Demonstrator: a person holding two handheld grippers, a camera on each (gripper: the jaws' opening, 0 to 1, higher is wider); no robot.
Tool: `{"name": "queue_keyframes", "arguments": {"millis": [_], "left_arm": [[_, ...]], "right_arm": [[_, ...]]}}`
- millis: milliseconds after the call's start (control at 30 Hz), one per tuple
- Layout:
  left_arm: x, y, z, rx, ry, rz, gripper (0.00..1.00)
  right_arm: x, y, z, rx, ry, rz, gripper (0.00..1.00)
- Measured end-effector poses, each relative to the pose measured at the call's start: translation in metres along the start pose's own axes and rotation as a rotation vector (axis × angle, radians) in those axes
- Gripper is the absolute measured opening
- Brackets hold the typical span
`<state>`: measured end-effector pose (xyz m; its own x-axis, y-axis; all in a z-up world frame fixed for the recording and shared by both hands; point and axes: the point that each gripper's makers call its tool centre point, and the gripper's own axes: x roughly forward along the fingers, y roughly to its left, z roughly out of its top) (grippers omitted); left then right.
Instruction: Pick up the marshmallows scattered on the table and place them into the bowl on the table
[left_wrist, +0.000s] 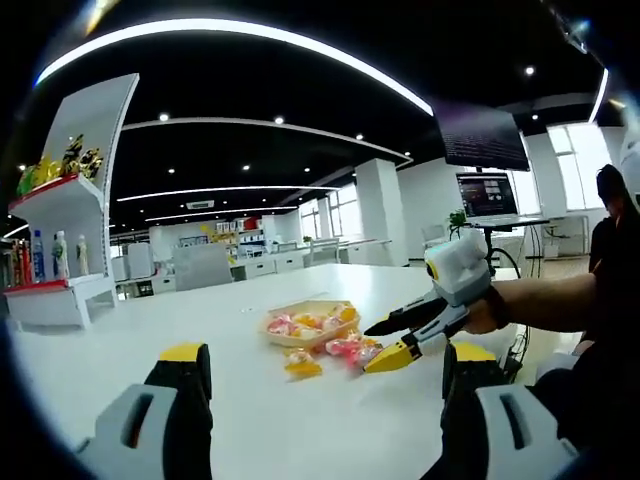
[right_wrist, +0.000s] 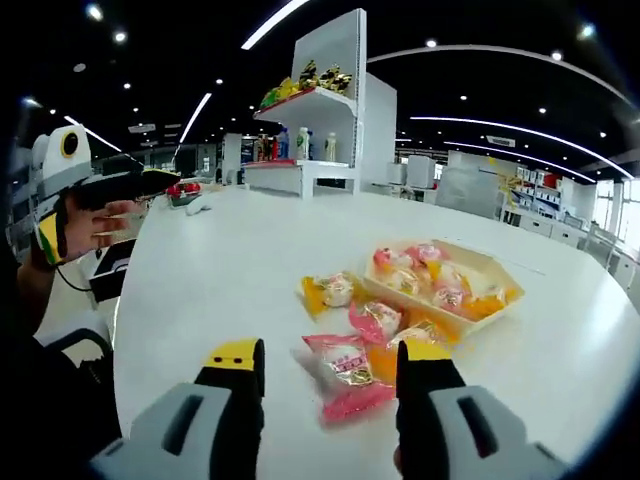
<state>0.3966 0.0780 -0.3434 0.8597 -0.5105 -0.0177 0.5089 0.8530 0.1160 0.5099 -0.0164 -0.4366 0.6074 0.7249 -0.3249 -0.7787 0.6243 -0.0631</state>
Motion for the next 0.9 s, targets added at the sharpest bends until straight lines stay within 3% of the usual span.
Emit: {"name": "queue_keyframes", "arguments": {"millis": [267,367,567,633,767,900], "left_arm": [[-0.002,0.0,-0.001,-0.002,0.001,0.003,0.95],[-0.003,0.002,-0.002,0.001,0.005,0.007,0.95],[-0.004,0.002,-0.002,-0.001,0.003,0.008,0.95],[-0.003,0.001,-0.003,0.004,0.006,0.006,0.95],[-0.003,-0.001,-0.004,0.008,0.016,0.002,0.95],[-0.003,0.001,-0.004,0.009,0.019,0.004,0.95]], "right_arm": [[0.004,0.005,-0.011,0.022,0.017,0.024,0.37],[0.001,0.009,-0.009,0.013,-0.001,0.022,0.18],[0.001,0.022,-0.012,-0.001,0.01,0.054,0.2],[0.002,0.025,-0.018,-0.018,0.041,0.059,0.21],[0.003,0.019,-0.02,-0.087,0.036,-0.003,0.2],[0.003,0.019,-0.019,-0.093,0.022,-0.012,0.18]]}}
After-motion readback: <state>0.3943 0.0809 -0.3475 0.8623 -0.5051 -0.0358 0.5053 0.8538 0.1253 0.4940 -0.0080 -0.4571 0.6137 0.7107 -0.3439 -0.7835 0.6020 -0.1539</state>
